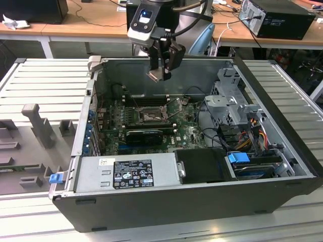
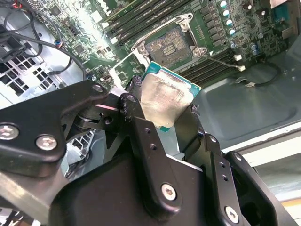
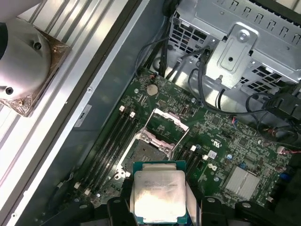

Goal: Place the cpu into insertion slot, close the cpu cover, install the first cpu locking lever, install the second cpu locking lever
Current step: 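Place the cpu into insertion slot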

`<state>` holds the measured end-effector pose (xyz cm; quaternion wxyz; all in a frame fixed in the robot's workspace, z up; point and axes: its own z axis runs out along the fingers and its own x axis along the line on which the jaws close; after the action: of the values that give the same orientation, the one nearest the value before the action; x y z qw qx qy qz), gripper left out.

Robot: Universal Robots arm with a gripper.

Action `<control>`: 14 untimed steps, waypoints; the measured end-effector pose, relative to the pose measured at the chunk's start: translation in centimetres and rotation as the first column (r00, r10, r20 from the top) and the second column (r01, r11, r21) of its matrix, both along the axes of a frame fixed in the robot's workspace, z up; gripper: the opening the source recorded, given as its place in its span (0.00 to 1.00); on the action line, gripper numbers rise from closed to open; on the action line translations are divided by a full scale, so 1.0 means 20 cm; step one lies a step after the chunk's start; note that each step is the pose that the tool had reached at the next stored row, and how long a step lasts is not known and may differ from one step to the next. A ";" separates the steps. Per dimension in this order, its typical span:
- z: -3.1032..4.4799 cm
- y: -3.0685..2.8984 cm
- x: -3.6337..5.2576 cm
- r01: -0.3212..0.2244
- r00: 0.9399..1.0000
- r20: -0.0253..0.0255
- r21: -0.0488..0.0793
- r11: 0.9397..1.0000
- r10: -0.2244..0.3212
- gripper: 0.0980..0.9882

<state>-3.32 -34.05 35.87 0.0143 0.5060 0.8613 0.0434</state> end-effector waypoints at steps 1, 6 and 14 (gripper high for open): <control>-0.005 0.000 0.000 0.001 1.000 0.000 0.000 1.000 -0.001 0.48; -0.025 0.000 0.000 0.009 1.000 0.000 0.000 1.000 -0.009 0.48; -0.027 0.000 0.000 0.112 0.994 0.000 0.000 0.994 -0.112 0.48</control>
<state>-3.32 -34.06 35.32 0.0168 0.5535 0.8316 0.0425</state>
